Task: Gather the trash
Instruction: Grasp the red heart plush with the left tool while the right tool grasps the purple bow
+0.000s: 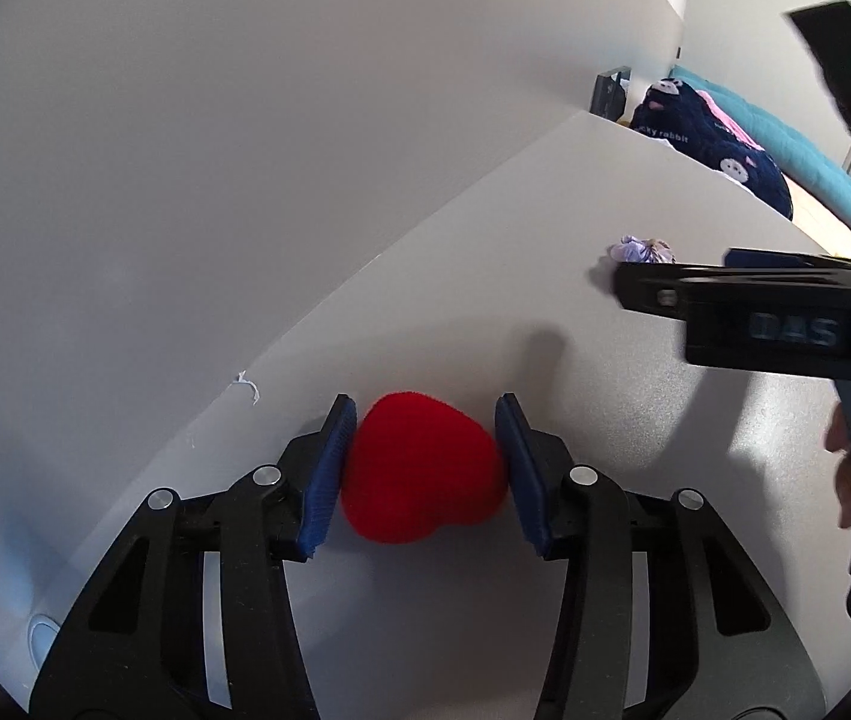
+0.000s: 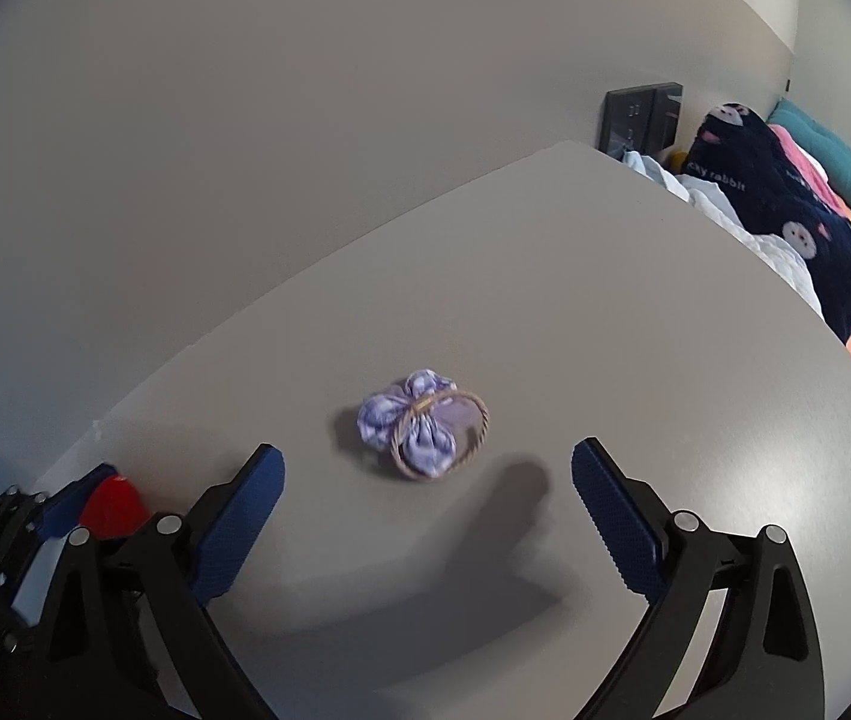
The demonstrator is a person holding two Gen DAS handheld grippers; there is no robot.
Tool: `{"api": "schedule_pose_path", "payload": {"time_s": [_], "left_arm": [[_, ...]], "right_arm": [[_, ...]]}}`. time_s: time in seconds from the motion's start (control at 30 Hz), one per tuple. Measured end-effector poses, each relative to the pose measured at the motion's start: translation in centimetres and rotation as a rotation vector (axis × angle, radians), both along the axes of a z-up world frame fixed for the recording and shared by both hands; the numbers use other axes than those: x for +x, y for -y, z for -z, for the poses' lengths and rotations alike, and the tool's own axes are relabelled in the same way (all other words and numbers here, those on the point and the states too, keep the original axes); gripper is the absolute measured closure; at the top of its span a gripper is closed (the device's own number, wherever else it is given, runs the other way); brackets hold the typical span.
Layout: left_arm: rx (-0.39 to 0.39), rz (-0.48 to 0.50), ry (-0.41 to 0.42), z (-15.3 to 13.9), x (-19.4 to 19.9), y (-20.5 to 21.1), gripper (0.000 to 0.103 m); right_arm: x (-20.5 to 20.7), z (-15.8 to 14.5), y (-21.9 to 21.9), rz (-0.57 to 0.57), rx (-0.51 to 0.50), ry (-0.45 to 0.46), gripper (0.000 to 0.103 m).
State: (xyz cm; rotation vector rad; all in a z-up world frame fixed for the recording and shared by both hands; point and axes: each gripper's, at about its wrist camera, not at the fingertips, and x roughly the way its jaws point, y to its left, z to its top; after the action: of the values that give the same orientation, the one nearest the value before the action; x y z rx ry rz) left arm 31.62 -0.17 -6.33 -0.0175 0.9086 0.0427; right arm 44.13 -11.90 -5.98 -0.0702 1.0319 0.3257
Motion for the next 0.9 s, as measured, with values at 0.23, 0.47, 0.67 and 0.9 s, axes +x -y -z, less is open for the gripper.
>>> {"api": "schedule_pose_path", "payload": {"time_s": [0.23,0.47,0.67,0.9], "left_arm": [[0.001,0.005,-0.001,0.0,0.1,0.0,0.055],[0.005,0.006,0.000,0.0,0.0,0.0,0.055],[0.017,0.011,0.002,0.0,-0.2,0.3,0.056],[0.022,0.030,0.004,-0.1,-0.5,1.2,0.056]], "right_arm": [[1.0,0.7,-1.1,-0.007,-0.061,0.017,0.022],[0.9,0.1,-0.6,-0.009,-0.114,0.051,0.072],[-0.1,0.0,0.7,-0.006,-0.075,0.028,0.076],[-1.8,-0.5,1.8,0.005,-0.054,0.004,0.076]]}}
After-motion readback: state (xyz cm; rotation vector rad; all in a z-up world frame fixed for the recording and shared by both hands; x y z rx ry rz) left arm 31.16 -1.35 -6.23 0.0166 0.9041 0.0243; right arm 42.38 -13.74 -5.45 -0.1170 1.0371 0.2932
